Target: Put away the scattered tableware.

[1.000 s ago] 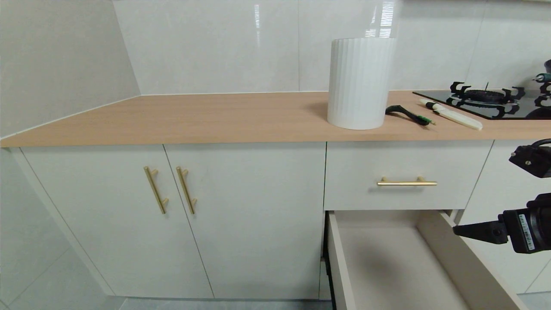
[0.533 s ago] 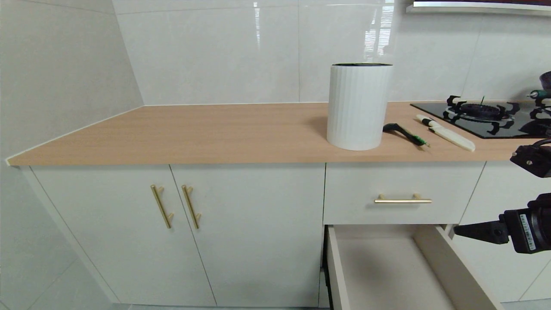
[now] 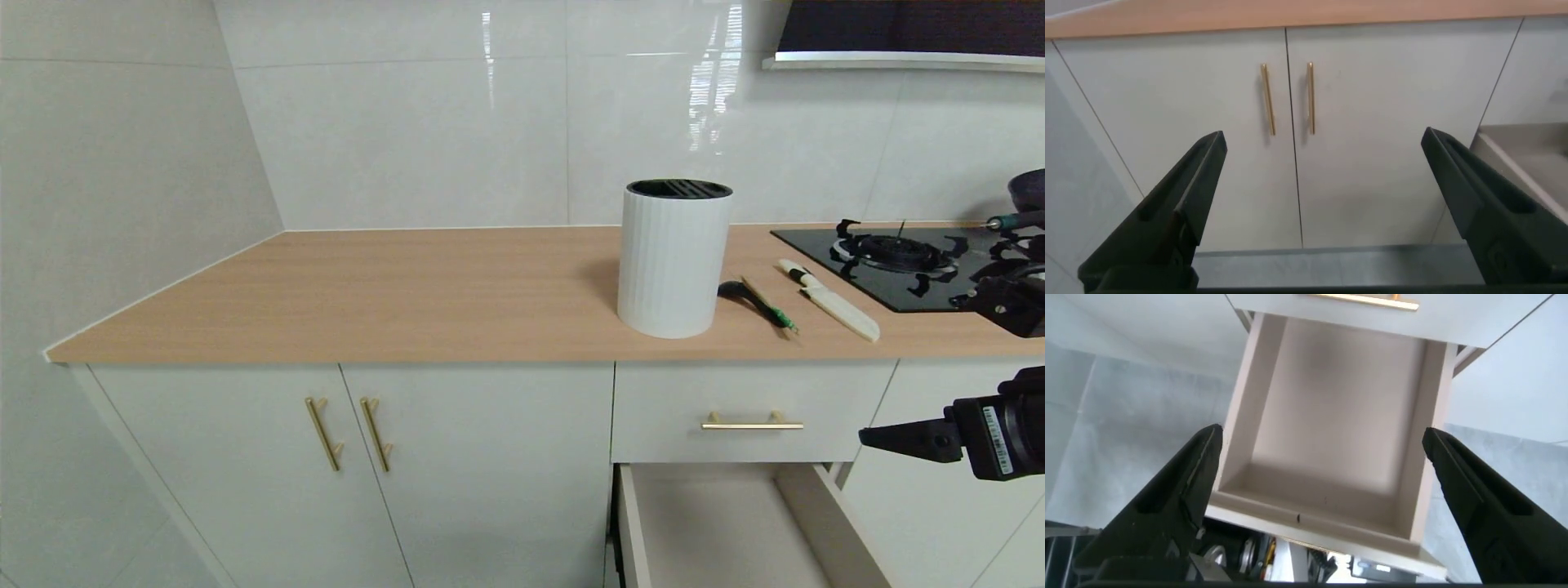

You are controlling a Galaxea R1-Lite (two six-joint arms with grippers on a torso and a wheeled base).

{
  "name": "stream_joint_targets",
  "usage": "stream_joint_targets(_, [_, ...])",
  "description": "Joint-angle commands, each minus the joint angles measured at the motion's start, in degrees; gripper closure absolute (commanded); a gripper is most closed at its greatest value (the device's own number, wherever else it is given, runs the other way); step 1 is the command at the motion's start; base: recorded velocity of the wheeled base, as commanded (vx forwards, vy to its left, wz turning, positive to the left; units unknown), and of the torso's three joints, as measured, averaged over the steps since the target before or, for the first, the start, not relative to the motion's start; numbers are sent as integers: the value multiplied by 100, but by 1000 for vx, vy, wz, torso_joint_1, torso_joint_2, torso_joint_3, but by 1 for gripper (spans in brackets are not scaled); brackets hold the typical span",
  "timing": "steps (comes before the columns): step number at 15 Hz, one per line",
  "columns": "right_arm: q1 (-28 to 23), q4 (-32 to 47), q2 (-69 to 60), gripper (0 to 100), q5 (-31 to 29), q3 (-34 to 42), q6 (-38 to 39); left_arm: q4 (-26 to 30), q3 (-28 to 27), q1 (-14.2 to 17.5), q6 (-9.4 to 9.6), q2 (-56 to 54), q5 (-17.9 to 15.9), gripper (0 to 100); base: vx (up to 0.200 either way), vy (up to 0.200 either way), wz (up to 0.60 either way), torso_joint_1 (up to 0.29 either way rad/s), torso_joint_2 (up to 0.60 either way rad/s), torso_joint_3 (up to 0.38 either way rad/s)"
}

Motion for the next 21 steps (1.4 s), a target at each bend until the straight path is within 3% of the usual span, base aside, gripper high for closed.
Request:
stream_joint_targets(1, [4, 4, 10, 0, 1, 2, 1, -3, 1, 0, -3, 8, 0, 0, 0, 0, 0, 198, -481, -281])
stream_joint_targets(7, [-14, -163, 115, 0, -140, -314, 1, -3, 1, 0, -3, 8, 0, 0, 0, 0, 0, 210, -461, -258])
stream_joint_targets(9, [-14, 311, 968, 0, -148, -1562, 142, -3, 1, 0, -3, 8, 0, 0, 0, 0, 0, 58, -125, -73])
stream_joint_targets(10, [-14, 496, 1214, 0, -148, -1843, 186, -3, 1, 0, -3, 8, 0, 0, 0, 0, 0, 32, -56, -27])
stream_joint_targets(15, [-137, 548, 2357, 0, -236, -2459, 361, -3, 1, 0, -3, 8, 0, 0, 0, 0, 0, 0, 0, 0])
stream_joint_targets(17, [-137, 592, 2734, 0, -517, -2599, 651, -3, 1, 0, 6, 8, 0, 0, 0, 0, 0, 0, 0, 0])
stream_joint_targets(19, [-84, 548, 3253, 0, -1256, -2792, 933, -3, 1, 0, -3, 8, 0, 0, 0, 0, 0, 0, 0, 0])
stream_joint_targets(21, [-84, 320, 3490, 0, -1282, -2872, 1100, -3, 1, 0, -3, 8, 0, 0, 0, 0, 0, 0, 0, 0])
